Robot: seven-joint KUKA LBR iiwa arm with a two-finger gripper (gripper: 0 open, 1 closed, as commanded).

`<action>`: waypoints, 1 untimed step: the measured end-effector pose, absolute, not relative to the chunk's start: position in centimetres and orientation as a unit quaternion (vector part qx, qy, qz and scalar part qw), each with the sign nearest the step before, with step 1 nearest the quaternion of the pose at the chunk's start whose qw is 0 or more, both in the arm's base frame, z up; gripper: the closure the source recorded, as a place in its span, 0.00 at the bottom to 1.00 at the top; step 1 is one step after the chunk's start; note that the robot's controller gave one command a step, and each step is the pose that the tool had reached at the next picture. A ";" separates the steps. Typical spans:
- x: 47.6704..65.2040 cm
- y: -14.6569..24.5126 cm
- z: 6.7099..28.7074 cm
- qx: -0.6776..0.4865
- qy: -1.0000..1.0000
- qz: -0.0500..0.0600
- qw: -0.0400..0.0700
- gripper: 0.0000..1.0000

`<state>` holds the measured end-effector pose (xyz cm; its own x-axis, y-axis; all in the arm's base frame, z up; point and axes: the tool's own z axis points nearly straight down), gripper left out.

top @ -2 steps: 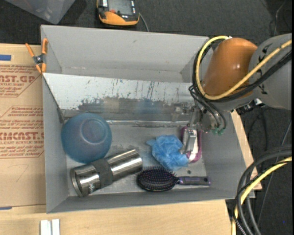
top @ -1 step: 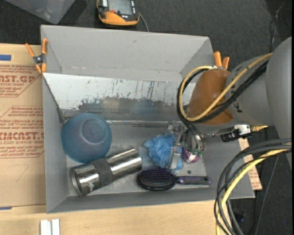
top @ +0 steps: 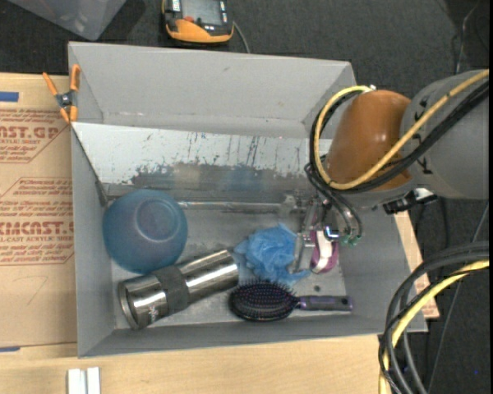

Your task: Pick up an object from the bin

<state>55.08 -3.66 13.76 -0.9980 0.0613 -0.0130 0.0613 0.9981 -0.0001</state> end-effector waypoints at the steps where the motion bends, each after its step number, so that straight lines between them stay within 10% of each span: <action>1: 54.3 -2.7 9.9 0.091 0.996 0.000 -0.005 0.00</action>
Offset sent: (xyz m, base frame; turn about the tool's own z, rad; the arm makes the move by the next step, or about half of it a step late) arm -0.0206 0.0110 -0.0676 0.2052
